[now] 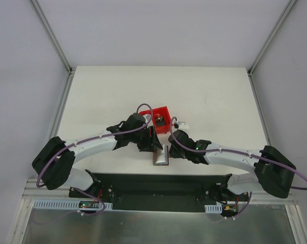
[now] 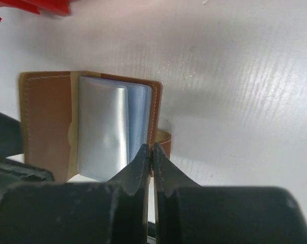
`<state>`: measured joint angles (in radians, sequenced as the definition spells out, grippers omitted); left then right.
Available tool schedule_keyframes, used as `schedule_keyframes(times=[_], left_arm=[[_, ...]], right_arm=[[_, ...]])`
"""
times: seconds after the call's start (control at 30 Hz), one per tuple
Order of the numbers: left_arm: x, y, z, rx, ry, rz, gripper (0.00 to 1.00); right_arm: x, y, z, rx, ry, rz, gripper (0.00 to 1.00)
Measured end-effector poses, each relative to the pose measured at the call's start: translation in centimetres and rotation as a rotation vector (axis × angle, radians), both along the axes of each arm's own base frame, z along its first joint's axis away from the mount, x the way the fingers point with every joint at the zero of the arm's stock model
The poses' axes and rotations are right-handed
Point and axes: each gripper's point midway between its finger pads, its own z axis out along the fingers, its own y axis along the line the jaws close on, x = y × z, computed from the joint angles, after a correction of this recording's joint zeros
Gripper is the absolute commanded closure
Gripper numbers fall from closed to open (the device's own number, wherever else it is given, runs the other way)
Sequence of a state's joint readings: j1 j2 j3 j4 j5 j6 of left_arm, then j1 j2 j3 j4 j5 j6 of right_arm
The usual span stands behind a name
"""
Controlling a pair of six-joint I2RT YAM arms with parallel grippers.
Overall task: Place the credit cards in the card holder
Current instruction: Close the card holder at the center of the board.
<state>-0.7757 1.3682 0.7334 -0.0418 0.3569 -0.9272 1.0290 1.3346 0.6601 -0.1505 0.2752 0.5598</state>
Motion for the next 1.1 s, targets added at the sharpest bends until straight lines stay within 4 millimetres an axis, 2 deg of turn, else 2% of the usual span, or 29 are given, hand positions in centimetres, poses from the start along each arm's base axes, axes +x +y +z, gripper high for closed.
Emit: schedule_keyframes(times=[0.1, 0.47, 0.57, 0.8, 0.9, 1.1], left_arm=[[-0.2, -0.3, -1.0, 0.02, 0.034, -0.012, 0.35], [-0.5, -2.1, -3.0, 0.045, 0.09, -0.055, 0.34], [-0.5, -2.3, -3.1, 0.045, 0.087, -0.052, 0.39], [-0.3, -2.1, -4.5, 0.074, 0.104, -0.005, 0.66], [-0.4, -1.7, -5.2, 0.095, 0.104, 0.012, 0.74], [-0.4, -1.4, -5.8, 0.12, 0.084, 0.019, 0.8]], right_arm=[[0.0, -0.5, 0.4, 0.017, -0.013, -0.017, 1.0], [0.2, -0.8, 0.8, 0.045, -0.031, -0.046, 0.99], [0.2, -1.2, 1.0, 0.06, -0.043, -0.057, 1.0], [0.2, -1.3, 1.4, 0.09, -0.06, -0.065, 1.0], [0.2, -1.2, 1.5, 0.099, -0.061, -0.062, 1.0], [0.1, -0.9, 1.6, 0.104, -0.061, -0.045, 0.99]])
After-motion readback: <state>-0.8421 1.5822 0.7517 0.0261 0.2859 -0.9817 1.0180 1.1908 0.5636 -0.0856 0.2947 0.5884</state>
